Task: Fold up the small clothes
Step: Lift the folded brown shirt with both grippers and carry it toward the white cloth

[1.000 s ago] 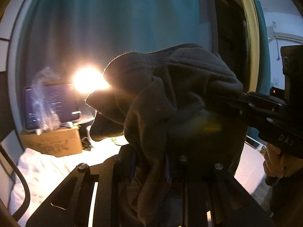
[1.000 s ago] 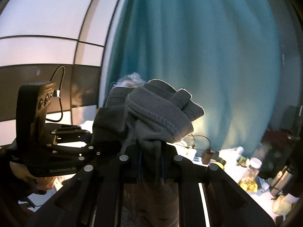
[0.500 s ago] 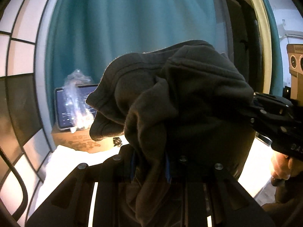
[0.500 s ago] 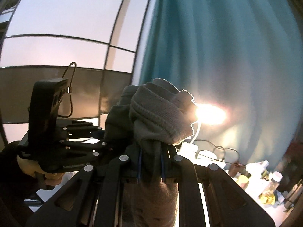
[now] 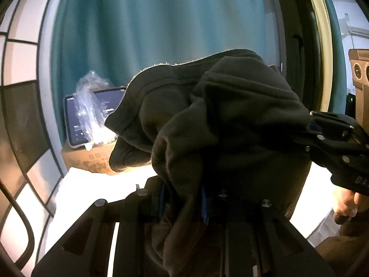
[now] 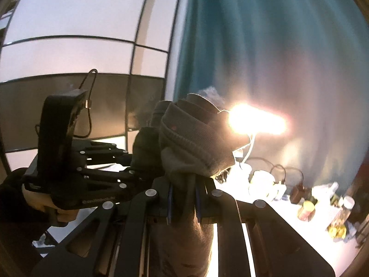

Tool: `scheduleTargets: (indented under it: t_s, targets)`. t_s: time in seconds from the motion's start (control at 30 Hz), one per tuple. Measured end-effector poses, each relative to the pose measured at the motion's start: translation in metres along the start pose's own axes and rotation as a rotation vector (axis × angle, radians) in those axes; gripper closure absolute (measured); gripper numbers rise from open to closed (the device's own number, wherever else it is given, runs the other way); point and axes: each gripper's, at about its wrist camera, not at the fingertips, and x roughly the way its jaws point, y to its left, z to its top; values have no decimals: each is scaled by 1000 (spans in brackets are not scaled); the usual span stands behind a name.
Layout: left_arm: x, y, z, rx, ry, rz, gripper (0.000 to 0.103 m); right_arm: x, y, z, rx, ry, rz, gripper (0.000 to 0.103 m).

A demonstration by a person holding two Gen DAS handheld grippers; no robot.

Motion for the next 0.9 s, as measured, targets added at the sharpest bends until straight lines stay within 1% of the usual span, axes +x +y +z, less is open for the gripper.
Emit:
scheduleTargets:
  t_s: [0.13, 0.37, 0.67, 0.9]
  targets:
    - [17, -1, -1, -5, 24, -19, 81, 10, -15, -9, 38, 30, -21, 87]
    - [47, -2, -4, 1, 74, -27, 81, 33, -43, -24, 94, 79, -47, 87]
    - [91, 7, -11, -17, 145, -47, 81, 66, -72, -42, 145, 137, -54, 87]
    - [124, 16, -20, -24, 202, -45, 81, 99, -94, -57, 182, 183, -49, 87]
